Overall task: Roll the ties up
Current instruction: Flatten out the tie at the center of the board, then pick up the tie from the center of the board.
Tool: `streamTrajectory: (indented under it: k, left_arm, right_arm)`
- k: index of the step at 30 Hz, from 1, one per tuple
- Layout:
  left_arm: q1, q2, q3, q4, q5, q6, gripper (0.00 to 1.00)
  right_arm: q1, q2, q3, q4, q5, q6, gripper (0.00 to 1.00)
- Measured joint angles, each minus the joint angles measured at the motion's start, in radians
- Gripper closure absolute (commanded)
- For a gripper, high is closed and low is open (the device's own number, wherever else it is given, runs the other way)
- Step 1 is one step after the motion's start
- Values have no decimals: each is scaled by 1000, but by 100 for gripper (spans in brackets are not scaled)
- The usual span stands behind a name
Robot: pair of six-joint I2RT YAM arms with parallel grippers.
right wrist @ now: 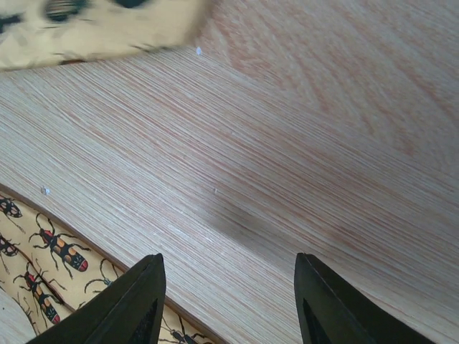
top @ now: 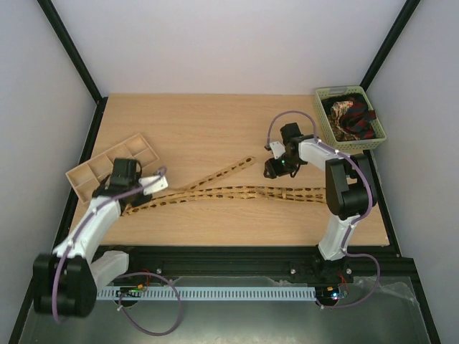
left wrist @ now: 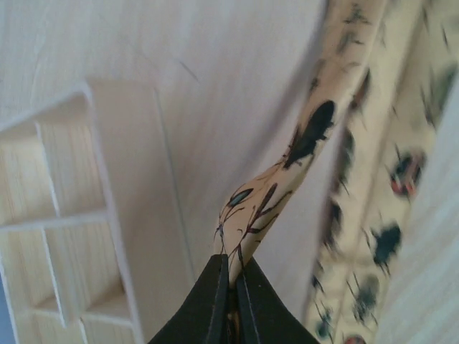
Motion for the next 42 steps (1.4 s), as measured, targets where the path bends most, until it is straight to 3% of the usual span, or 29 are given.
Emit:
streamTrajectory:
  k: [3,7,10,15,19,23,28,33,38,42]
  left_arm:
    - [61,-170,-167,1,-6,156,89]
    - [114,-309,-295,-29,4,286,64]
    - [130,-314,-253,-71,37,296,45]
    - [163,-85,26,-187,122,218,33]
    - [219,158,286,-330,229,172,31]
    - [209,283,404,-399,299,87,32]
    - [0,397,483,-341,307,-132,33]
    - [-238,613,647,-214,310,-357,35]
    - [-364,841,818,-102,294,-495,35]
    - [-434,982,894,-50,251,-549,39]
  right_arm:
    - [0,0,15,-15,0,-19,51]
    - [-5,0,42,-46,-2,-38,51]
    - [-7,-1,58,-71,-19,-55,50]
    - [-8,2,135,-139,-83,-90,49]
    - [-8,45,248,-167,-128,-103,49]
    - [-8,112,338,-180,-167,-97,50]
    - [-11,151,362,-201,-195,-69,50]
    - [-69,134,328,-252,-204,-71,52]
    - [-204,64,247,-315,-167,-97,54]
    - [-291,-13,207,-369,-127,-144,60]
